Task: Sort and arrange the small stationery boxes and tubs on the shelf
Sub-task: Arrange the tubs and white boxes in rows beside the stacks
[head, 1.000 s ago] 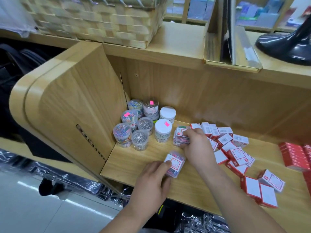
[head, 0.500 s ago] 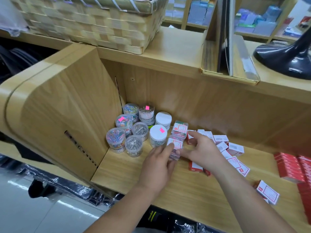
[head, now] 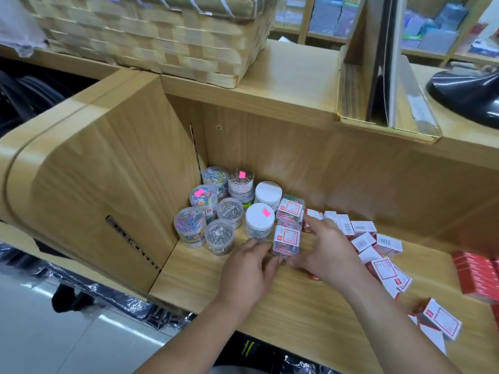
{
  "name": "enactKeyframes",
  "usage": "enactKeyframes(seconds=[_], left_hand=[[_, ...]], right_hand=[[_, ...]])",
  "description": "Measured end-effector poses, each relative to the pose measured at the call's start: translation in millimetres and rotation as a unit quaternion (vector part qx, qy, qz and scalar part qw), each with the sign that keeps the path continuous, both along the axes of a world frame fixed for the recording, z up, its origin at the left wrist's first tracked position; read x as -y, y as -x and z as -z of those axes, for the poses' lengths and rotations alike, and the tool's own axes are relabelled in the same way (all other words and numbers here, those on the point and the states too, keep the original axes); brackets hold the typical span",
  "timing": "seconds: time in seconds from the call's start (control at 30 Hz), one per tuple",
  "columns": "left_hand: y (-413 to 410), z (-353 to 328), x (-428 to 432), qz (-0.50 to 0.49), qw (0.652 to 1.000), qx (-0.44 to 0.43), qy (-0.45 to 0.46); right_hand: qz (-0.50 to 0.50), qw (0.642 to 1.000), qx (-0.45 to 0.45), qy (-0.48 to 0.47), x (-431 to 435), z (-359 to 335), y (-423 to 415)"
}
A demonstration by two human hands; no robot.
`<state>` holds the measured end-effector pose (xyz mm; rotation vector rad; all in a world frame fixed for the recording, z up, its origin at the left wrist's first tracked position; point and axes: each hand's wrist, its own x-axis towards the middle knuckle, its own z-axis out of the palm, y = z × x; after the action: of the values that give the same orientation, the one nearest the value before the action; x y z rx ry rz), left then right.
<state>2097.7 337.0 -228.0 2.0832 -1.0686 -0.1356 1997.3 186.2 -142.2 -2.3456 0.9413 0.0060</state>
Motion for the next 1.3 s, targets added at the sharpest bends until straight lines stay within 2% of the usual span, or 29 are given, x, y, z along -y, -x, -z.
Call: enactKeyframes(seconds=[0.13, 0.33, 0.63, 0.8, 0.93, 1.1, 1.3], left_hand=[[-1, 4, -2, -0.003, 1.0, -0.009, 0.024], [-6, 2, -4, 0.002, 0.998, -0.021, 0.051], [-7, 1, -5, 0.01, 0.997, -0.041, 0.062], [-9, 3, -6, 0.013, 0.994, -0.075, 0.074], [-11, 1, -7, 0.019, 0.994, -0.076, 0.073], [-12, -4, -7, 0.029, 0.996, -0.051, 0.067], [-9, -5, -4, 0.016, 0.998, -0.019, 0.065]], right_hand=[[0.024, 0.999, 0.023, -0.035, -13, 15, 1], [0.068, 0.996, 0.059, -0.021, -24, 29, 1], [0.062, 0.994, 0.074, -0.048, -14, 13, 2], [0.003, 0.993, 0.025, -0.112, 7, -7, -5], [0.04, 0.994, 0.031, -0.099, 6, -7, -11], [0.062, 0.995, 0.073, -0.012, -1, 0, -28], [0.081, 0.994, 0.069, -0.03, 10, 5, -32]])
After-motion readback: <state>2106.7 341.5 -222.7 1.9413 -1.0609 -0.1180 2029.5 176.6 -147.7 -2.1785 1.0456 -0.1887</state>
